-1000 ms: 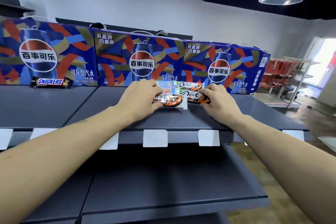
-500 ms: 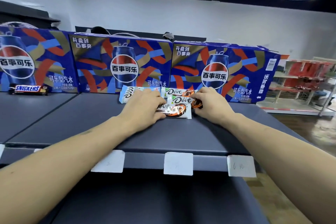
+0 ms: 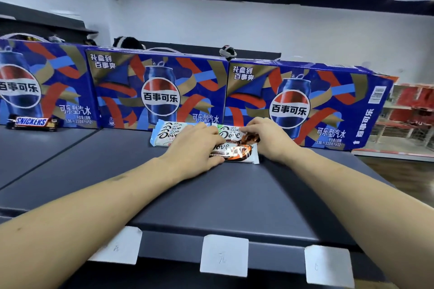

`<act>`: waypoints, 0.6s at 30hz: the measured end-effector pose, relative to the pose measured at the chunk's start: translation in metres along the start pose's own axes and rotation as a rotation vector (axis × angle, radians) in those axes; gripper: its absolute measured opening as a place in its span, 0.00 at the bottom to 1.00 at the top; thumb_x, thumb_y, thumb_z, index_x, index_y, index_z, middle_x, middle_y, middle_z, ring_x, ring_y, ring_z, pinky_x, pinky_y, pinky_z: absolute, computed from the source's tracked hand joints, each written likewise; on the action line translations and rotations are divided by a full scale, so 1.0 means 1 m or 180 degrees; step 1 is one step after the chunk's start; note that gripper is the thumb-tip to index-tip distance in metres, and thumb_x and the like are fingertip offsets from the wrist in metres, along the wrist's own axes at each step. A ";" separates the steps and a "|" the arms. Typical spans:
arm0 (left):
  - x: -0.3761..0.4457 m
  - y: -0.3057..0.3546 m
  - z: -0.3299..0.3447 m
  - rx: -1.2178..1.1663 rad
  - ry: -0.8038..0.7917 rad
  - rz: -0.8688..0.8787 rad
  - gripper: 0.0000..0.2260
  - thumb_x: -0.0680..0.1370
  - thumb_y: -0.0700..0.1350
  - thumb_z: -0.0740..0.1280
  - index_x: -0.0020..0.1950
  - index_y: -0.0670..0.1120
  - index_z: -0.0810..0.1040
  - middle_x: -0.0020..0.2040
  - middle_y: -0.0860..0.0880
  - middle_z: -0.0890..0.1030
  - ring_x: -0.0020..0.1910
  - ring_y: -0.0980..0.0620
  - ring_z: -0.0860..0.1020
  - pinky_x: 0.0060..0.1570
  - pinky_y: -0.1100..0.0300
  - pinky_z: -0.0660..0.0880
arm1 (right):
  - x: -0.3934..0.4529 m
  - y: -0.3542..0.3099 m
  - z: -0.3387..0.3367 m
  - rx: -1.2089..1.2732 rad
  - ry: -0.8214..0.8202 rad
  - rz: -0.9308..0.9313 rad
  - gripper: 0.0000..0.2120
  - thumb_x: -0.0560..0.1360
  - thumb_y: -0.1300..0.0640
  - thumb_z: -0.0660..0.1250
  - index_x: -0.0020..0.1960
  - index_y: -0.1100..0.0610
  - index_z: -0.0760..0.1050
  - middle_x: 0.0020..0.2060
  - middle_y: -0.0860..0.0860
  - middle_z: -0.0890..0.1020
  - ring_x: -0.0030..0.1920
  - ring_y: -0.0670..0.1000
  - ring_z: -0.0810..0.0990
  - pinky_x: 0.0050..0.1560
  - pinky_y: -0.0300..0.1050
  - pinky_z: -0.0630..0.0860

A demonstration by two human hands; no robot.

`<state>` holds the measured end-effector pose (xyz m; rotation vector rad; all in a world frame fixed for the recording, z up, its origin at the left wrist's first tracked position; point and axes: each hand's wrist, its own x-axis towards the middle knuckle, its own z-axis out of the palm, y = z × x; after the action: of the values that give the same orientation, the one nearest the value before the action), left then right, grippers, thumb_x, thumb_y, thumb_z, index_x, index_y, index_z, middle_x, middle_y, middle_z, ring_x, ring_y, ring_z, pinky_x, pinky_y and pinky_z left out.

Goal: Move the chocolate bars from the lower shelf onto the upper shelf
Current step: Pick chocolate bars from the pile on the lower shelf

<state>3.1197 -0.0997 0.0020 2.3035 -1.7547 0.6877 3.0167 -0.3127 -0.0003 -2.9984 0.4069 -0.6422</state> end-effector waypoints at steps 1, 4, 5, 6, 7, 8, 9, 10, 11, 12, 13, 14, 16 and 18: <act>0.002 0.000 0.002 -0.0015 -0.0018 -0.0010 0.20 0.76 0.60 0.62 0.65 0.54 0.75 0.56 0.55 0.75 0.55 0.51 0.71 0.52 0.57 0.66 | 0.002 0.001 0.000 0.0020 0.0050 -0.0040 0.24 0.73 0.62 0.71 0.68 0.51 0.75 0.59 0.48 0.77 0.60 0.51 0.73 0.61 0.42 0.70; 0.008 0.001 0.005 -0.0047 -0.0005 -0.0007 0.20 0.76 0.59 0.63 0.65 0.53 0.75 0.56 0.55 0.75 0.55 0.51 0.71 0.53 0.57 0.66 | 0.006 0.004 -0.001 0.0086 0.0194 -0.0086 0.25 0.71 0.56 0.75 0.67 0.49 0.76 0.56 0.47 0.80 0.58 0.50 0.76 0.57 0.41 0.72; 0.010 0.002 0.006 -0.0060 0.0006 -0.0012 0.20 0.76 0.59 0.63 0.65 0.53 0.75 0.56 0.54 0.75 0.55 0.51 0.71 0.53 0.57 0.67 | 0.006 0.004 -0.001 0.0099 0.0224 -0.0087 0.25 0.71 0.56 0.76 0.67 0.49 0.76 0.56 0.47 0.80 0.58 0.49 0.77 0.57 0.41 0.73; 0.013 0.004 0.006 -0.0072 0.0016 -0.0016 0.20 0.76 0.58 0.64 0.64 0.53 0.76 0.56 0.54 0.76 0.56 0.51 0.72 0.53 0.57 0.67 | 0.005 0.005 -0.002 0.0095 0.0257 -0.0102 0.25 0.71 0.57 0.76 0.66 0.50 0.76 0.57 0.47 0.80 0.58 0.49 0.76 0.58 0.41 0.73; 0.016 0.005 0.006 -0.0078 0.0021 -0.0021 0.19 0.75 0.58 0.64 0.64 0.53 0.76 0.56 0.54 0.76 0.56 0.51 0.72 0.53 0.56 0.67 | 0.003 0.006 -0.003 0.0077 0.0280 -0.0113 0.24 0.71 0.58 0.75 0.66 0.50 0.76 0.57 0.48 0.79 0.59 0.49 0.76 0.59 0.42 0.73; 0.018 0.007 0.006 -0.0072 0.0016 -0.0029 0.19 0.75 0.58 0.64 0.64 0.53 0.76 0.56 0.54 0.76 0.57 0.51 0.72 0.53 0.56 0.68 | 0.001 0.007 -0.005 0.0061 0.0288 -0.0119 0.24 0.71 0.58 0.75 0.66 0.51 0.76 0.57 0.48 0.78 0.59 0.48 0.75 0.59 0.42 0.73; 0.022 0.009 0.007 -0.0052 -0.0012 -0.0046 0.19 0.75 0.58 0.64 0.64 0.53 0.76 0.57 0.54 0.76 0.57 0.51 0.72 0.53 0.56 0.68 | -0.003 0.010 -0.008 0.0071 0.0277 -0.0107 0.23 0.71 0.59 0.74 0.66 0.51 0.76 0.58 0.48 0.78 0.60 0.48 0.75 0.60 0.42 0.72; 0.025 0.010 0.008 -0.0030 -0.0050 -0.0072 0.19 0.75 0.58 0.64 0.63 0.53 0.76 0.56 0.54 0.76 0.57 0.51 0.73 0.53 0.55 0.68 | -0.007 0.013 -0.011 0.0095 0.0274 -0.0096 0.23 0.72 0.59 0.74 0.65 0.52 0.77 0.58 0.48 0.77 0.59 0.47 0.74 0.59 0.40 0.71; 0.030 0.011 0.009 -0.0025 -0.0096 -0.0110 0.18 0.76 0.58 0.65 0.63 0.53 0.76 0.56 0.53 0.76 0.56 0.51 0.73 0.52 0.55 0.68 | -0.010 0.017 -0.013 0.0117 0.0285 -0.0087 0.22 0.72 0.59 0.73 0.65 0.52 0.77 0.57 0.47 0.77 0.59 0.47 0.75 0.58 0.37 0.70; 0.034 0.012 0.011 -0.0046 -0.0141 -0.0164 0.18 0.76 0.58 0.65 0.62 0.52 0.77 0.55 0.53 0.76 0.56 0.50 0.73 0.51 0.55 0.67 | -0.013 0.020 -0.015 0.0119 0.0301 -0.0078 0.20 0.73 0.59 0.72 0.65 0.52 0.77 0.57 0.47 0.77 0.59 0.47 0.75 0.57 0.36 0.68; 0.038 0.013 0.012 -0.0080 -0.0188 -0.0230 0.17 0.76 0.58 0.65 0.62 0.52 0.77 0.55 0.52 0.77 0.56 0.50 0.73 0.51 0.55 0.67 | -0.015 0.022 -0.017 0.0112 0.0318 -0.0057 0.19 0.74 0.60 0.70 0.64 0.52 0.77 0.56 0.47 0.77 0.59 0.47 0.75 0.56 0.36 0.68; 0.042 0.014 0.013 -0.0101 -0.0225 -0.0294 0.17 0.75 0.58 0.66 0.61 0.52 0.77 0.55 0.52 0.77 0.57 0.49 0.73 0.51 0.54 0.67 | -0.017 0.023 -0.018 0.0107 0.0338 -0.0020 0.19 0.75 0.62 0.68 0.64 0.52 0.77 0.56 0.46 0.77 0.59 0.47 0.75 0.56 0.36 0.68; 0.047 0.015 0.016 -0.0109 -0.0267 -0.0390 0.17 0.75 0.57 0.67 0.60 0.51 0.78 0.55 0.51 0.78 0.57 0.48 0.74 0.51 0.54 0.68 | -0.020 0.023 -0.020 0.0130 0.0360 0.0065 0.21 0.74 0.68 0.63 0.64 0.52 0.78 0.56 0.46 0.77 0.59 0.47 0.74 0.55 0.36 0.67; 0.050 0.016 0.018 -0.0131 -0.0283 -0.0444 0.15 0.75 0.57 0.67 0.59 0.51 0.79 0.54 0.51 0.78 0.56 0.47 0.74 0.50 0.54 0.67 | -0.024 0.019 -0.022 0.0138 0.0412 0.0102 0.23 0.74 0.70 0.60 0.63 0.53 0.78 0.56 0.46 0.77 0.59 0.47 0.73 0.55 0.36 0.66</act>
<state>3.1198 -0.1548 0.0065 2.4349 -1.6078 0.5278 2.9821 -0.3249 0.0080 -2.9129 0.4405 -0.8340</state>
